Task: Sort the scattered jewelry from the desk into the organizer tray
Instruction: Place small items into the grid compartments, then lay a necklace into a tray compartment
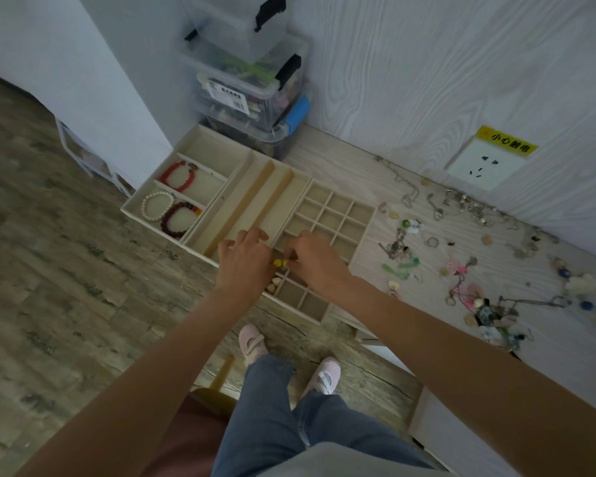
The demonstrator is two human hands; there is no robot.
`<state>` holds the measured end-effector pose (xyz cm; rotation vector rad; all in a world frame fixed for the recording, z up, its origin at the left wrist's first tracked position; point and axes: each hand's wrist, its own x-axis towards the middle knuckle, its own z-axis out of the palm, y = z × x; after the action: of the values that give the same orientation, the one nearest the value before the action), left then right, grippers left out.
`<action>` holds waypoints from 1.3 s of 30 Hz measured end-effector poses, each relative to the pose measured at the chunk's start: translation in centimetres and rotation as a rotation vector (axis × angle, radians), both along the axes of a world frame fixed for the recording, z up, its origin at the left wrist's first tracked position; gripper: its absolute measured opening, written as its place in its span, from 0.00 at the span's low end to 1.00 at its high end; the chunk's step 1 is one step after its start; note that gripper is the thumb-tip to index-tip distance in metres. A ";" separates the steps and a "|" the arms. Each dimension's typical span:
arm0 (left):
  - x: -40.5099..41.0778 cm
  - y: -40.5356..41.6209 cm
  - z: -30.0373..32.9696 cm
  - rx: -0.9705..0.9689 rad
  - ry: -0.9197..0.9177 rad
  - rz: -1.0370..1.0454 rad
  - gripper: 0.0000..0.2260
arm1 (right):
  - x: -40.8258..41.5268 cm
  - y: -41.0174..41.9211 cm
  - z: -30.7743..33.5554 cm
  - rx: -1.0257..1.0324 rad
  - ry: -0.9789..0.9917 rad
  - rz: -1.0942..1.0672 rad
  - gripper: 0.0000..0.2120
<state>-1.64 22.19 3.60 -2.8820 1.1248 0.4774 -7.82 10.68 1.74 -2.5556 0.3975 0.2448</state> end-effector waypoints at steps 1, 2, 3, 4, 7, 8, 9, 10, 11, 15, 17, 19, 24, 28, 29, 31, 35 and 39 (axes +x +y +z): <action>0.0 0.1 0.1 -0.005 0.016 0.004 0.12 | 0.0 -0.1 0.0 0.015 -0.003 -0.004 0.06; 0.0 0.1 0.1 -0.008 0.029 0.005 0.12 | 0.0 -0.2 0.0 0.031 -0.005 -0.009 0.06; 0.0 0.2 0.1 -0.014 0.040 0.007 0.12 | 0.0 -0.3 0.1 0.042 -0.009 -0.012 0.06; -0.1 0.3 0.2 -0.020 0.048 0.010 0.12 | -0.1 -0.4 0.1 0.053 -0.013 -0.017 0.06; -0.2 0.2 0.4 -0.061 0.034 0.012 0.13 | -0.5 -0.8 0.2 0.084 -0.056 -0.049 0.08; -0.3 0.1 0.5 -0.088 0.026 0.010 0.12 | -0.7 -1.1 0.2 0.094 -0.070 -0.071 0.09; -0.4 -0.1 0.6 -0.127 0.024 0.002 0.12 | -1.0 -1.4 0.2 0.100 -0.082 -0.096 0.10; -0.5 -0.5 0.7 -0.175 0.027 -0.017 0.12 | -1.5 -1.9 0.3 0.105 -0.085 -0.122 0.10; -0.6 -1.1 0.8 -0.221 0.035 -0.040 0.12 | -1.9 -2.4 0.4 0.106 -0.088 -0.140 0.10; -2.2 -4.8 1.1 -0.277 0.078 -0.171 0.11 | -5.3 -5.1 1.3 0.099 -0.117 -0.268 0.14; -3.5 -7.2 1.0 -0.303 0.126 -0.240 0.13 | -7.7 -6.4 1.4 0.072 -0.105 -0.363 0.16; -5.3 -9.9 0.8 -0.290 0.182 -0.318 0.14 | -10.4 -7.6 1.2 0.043 -0.081 -0.455 0.17; -11.2 -15.6 -0.2 -0.211 0.263 -0.564 0.15 | -18.4 -9.8 0.7 -0.036 0.002 -0.653 0.19; -16.5 -18.1 -1.6 -0.196 0.351 -0.680 0.12 | -24.4 -10.2 0.8 -0.179 0.144 -0.927 0.16; -17.5 -18.5 -1.9 -0.175 0.363 -0.689 0.12 | -25.3 -10.2 0.8 -0.214 0.193 -0.969 0.15; -19.5 -19.1 -2.7 -0.113 0.366 -0.711 0.15 | -27.3 -10.2 0.7 -0.178 0.265 -1.044 0.15; -21.7 -19.2 -3.8 -0.034 0.362 -0.678 0.16 | -29.1 -10.0 -0.7 0.000 0.337 -1.101 0.13; -22.0 -18.9 -4.0 -0.032 0.367 -0.680 0.09 | -28.4 -10.3 -1.6 0.107 0.284 -1.176 0.04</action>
<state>-23.61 3.28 -0.42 -2.2520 2.0455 0.9516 -36.22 0.41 0.12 -1.7826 1.7948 0.1603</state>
